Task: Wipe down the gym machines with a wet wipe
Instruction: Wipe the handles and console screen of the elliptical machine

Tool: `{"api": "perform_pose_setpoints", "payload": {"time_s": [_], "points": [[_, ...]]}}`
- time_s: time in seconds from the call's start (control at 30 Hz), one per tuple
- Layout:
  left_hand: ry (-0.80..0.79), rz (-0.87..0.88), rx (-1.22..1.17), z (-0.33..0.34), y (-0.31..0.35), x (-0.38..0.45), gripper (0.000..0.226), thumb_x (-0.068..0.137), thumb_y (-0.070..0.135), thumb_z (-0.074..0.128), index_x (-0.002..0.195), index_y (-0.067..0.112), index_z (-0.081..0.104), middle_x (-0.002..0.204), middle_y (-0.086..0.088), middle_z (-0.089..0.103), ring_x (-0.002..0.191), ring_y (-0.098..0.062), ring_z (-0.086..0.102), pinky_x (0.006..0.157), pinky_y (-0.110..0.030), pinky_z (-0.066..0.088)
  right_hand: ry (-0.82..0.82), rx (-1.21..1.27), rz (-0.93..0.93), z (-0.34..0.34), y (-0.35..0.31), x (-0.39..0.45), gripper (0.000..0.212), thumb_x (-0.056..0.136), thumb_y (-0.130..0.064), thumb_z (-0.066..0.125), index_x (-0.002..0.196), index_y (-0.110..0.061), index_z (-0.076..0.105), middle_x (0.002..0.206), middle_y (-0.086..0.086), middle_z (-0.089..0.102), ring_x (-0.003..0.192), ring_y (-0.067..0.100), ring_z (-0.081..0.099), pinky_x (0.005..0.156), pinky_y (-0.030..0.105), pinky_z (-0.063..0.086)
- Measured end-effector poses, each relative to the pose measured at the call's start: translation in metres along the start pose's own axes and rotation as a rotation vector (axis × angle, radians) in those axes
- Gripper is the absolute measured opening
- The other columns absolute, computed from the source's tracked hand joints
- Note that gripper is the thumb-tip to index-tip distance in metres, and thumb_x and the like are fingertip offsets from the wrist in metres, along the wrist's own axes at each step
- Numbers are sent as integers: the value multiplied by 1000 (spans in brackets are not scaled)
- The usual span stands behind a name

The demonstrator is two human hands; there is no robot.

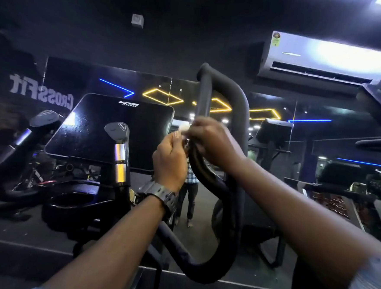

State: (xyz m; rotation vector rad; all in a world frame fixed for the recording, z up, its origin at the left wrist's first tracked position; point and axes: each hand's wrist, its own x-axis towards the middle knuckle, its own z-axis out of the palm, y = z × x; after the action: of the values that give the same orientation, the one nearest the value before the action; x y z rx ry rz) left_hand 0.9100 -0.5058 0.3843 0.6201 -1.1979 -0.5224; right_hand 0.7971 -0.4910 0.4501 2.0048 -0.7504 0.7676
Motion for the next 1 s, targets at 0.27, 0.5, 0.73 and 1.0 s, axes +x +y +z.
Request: {"api": "perform_pose_setpoints", "payload": {"time_s": [0.27, 0.5, 0.73, 1.0], "points": [[-161, 2, -147, -21, 9, -3, 24, 100, 45, 35, 100, 37, 57, 92, 13, 60, 96, -19, 65, 91, -50, 52, -202, 19, -185, -7, -22, -52, 17, 89, -11, 63, 101, -9, 74, 98, 6, 66, 90, 21, 60, 79, 27, 52], [-203, -8, -79, -4, 3, 6, 36, 92, 54, 33, 94, 32, 62, 96, 0, 68, 93, -21, 65, 90, -51, 52, 3, -208, 34, -24, 51, 38, 31, 78, -3, 66, 103, -17, 76, 92, 1, 69, 82, 25, 55, 73, 43, 52], [-151, 16, -71, -9, -1, 12, 48, 92, 41, 42, 133, 20, 54, 124, -1, 62, 111, -18, 60, 99, -46, 48, -263, -15, -187, -18, -20, -45, 26, 90, -24, 54, 101, -14, 75, 95, 1, 67, 88, 14, 58, 72, 22, 51], [-185, 44, 19, 9, 15, 29, 22, 97, 17, 51, 108, 27, 67, 99, 5, 70, 92, -13, 68, 84, -38, 57, 74, -100, 184, -13, 16, 7, 26, 88, -20, 53, 92, -11, 77, 84, 3, 65, 75, 11, 58, 68, 26, 53]]}}
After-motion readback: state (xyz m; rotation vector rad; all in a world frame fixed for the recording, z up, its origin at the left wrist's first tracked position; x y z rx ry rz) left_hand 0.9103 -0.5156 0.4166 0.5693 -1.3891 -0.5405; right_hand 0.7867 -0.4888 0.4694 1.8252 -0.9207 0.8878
